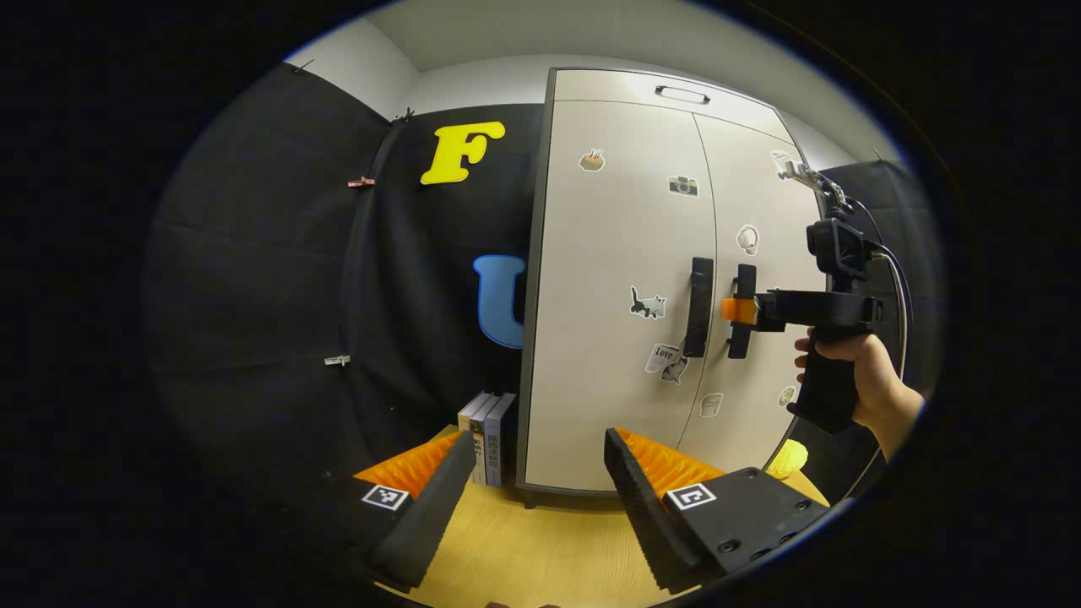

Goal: Open the right door of the double-door shoe cabinet with the right hand, and open the left door with the left hand.

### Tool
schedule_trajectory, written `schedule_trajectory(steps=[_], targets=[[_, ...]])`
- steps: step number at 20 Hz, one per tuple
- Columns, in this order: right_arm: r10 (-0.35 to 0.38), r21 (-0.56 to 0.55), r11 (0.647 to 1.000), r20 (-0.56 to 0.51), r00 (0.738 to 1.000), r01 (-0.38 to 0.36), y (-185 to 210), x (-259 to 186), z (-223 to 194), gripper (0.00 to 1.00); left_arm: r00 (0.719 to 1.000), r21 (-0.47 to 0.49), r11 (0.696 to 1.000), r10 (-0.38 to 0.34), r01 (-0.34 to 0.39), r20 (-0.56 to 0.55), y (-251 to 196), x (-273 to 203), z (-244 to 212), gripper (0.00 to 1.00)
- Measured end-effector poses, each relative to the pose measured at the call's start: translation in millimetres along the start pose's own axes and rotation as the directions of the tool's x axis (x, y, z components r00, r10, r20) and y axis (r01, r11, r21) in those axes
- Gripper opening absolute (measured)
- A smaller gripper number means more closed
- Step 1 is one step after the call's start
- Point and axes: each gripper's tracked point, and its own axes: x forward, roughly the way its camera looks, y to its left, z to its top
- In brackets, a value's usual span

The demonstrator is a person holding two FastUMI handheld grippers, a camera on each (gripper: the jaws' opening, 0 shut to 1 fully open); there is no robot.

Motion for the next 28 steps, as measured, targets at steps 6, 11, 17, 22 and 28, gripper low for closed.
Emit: schedule_trajectory(steps=[6, 11, 17, 22, 28], targets=[[-0.019, -0.009, 1.0, -0.044, 0.999, 0.018, 8.5, 5.7, -12.9, 0.75, 1.0, -0.009, 1.0, 0.015, -0.015, -0.001, 10.9, -1.6, -1.5, 0.95], [-0.052, -0.005, 0.999, -0.061, 0.997, 0.052, 6.4, 4.7, -14.1, 0.43, 1.0, -0.011, 1.0, 0.022, -0.022, -0.009, 17.9, -2.7, -6.0, 0.95], [-0.033, -0.017, 0.999, -0.091, 0.995, 0.031, 7.6, 8.2, -17.5, 0.27, 0.999, -0.024, 0.999, 0.033, -0.033, 0.006, 30.5, -12.0, -5.2, 0.95], [0.012, -0.007, 1.0, -0.142, 0.99, -0.013, 8.9, 6.1, -19.3, 0.14, 1.0, -0.056, 0.998, 0.009, -0.008, 0.023, 36.3, -22.0, -3.7, 0.95], [-0.005, 0.01, 1.0, -0.148, 0.989, 0.007, 8.4, -4.7, -17.2, 0.14, 0.999, -0.018, 1.0, -0.025, 0.026, 0.041, 39.3, -29.6, 3.0, 0.95]])
